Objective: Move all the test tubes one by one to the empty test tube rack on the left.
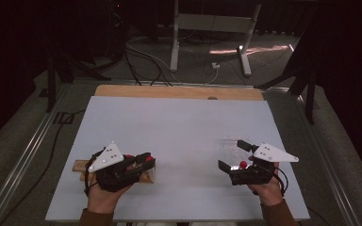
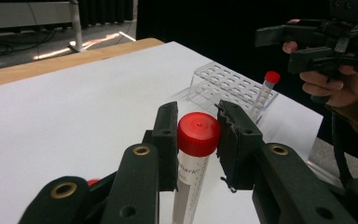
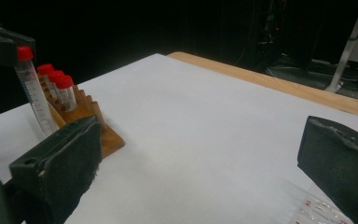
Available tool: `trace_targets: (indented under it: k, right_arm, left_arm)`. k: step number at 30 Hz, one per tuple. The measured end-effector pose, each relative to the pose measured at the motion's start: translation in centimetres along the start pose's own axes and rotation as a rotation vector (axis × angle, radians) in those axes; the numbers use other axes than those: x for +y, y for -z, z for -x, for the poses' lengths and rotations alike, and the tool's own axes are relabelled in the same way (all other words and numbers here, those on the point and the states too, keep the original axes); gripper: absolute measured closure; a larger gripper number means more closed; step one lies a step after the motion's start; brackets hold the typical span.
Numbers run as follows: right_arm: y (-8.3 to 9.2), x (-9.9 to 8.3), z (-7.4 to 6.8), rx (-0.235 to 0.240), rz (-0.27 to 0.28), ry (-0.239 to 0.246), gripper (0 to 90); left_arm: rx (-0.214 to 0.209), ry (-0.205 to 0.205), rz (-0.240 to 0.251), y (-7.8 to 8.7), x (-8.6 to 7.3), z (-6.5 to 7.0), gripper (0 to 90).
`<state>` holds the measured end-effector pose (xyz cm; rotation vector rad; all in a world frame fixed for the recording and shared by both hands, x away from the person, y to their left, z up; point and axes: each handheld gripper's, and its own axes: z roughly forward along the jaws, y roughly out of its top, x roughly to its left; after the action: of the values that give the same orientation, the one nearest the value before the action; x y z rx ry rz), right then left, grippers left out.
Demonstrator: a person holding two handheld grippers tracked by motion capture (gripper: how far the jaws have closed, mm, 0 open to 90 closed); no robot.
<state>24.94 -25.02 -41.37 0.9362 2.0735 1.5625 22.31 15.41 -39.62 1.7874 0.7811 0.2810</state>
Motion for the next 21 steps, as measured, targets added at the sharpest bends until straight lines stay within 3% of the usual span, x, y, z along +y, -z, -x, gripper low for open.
trace_targets:
  k: [7,21]
  right_arm:
    - [0.2,0.1,0.2,-0.008,0.008,-0.005,0.0]
    - [0.9,0.2,0.8,-0.027,0.026,-0.017,0.0]
  left_arm:
    - [0.041,0.014,-0.022,2.0,-0.1,-0.9,71.2]
    - [0.129,0.026,0.025,5.7,0.3,-2.2,71.2]
